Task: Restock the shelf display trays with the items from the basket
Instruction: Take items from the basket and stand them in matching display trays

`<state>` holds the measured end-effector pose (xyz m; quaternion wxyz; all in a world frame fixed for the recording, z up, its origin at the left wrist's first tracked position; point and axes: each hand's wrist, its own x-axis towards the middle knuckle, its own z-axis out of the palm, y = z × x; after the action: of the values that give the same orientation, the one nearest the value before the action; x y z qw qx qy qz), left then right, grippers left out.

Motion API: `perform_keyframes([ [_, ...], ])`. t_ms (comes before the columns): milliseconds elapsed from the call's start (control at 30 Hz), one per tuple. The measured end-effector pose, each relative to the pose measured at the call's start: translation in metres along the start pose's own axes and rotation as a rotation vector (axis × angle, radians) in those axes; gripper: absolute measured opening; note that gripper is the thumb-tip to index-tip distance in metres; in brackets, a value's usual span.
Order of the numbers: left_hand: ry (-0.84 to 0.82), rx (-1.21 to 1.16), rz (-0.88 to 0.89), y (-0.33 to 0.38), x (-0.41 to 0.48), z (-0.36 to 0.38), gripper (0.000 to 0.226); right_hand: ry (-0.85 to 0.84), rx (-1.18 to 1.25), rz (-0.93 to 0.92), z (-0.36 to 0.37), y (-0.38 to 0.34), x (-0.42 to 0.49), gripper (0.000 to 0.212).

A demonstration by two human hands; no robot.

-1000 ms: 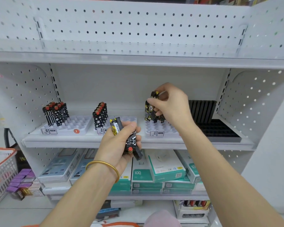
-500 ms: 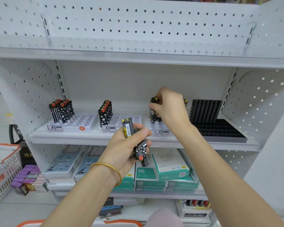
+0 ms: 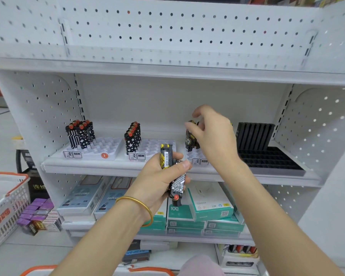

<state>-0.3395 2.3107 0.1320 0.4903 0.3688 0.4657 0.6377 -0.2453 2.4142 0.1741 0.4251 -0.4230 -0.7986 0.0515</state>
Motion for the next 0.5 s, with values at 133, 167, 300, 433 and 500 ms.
perform_keyframes([
  [133,0.028,0.145,0.094,-0.003,0.005,0.002,0.019,-0.380,0.356,-0.010,-0.016,-0.019,-0.015,0.021],
  [167,0.021,0.180,0.126,-0.004,0.006,0.003,0.019,-0.443,0.311,-0.027,-0.016,-0.022,-0.019,0.022],
  [300,0.026,0.196,0.143,-0.007,0.008,0.007,0.024,-0.435,0.322,-0.029,-0.018,-0.024,-0.021,0.015],
  [433,0.014,0.210,0.093,-0.007,0.009,0.006,0.028,-0.419,0.451,0.053,-0.024,-0.019,-0.015,0.008],
  [500,0.007,0.174,0.050,-0.007,0.008,0.006,0.021,-0.366,0.594,0.131,-0.028,-0.014,-0.010,0.009],
])
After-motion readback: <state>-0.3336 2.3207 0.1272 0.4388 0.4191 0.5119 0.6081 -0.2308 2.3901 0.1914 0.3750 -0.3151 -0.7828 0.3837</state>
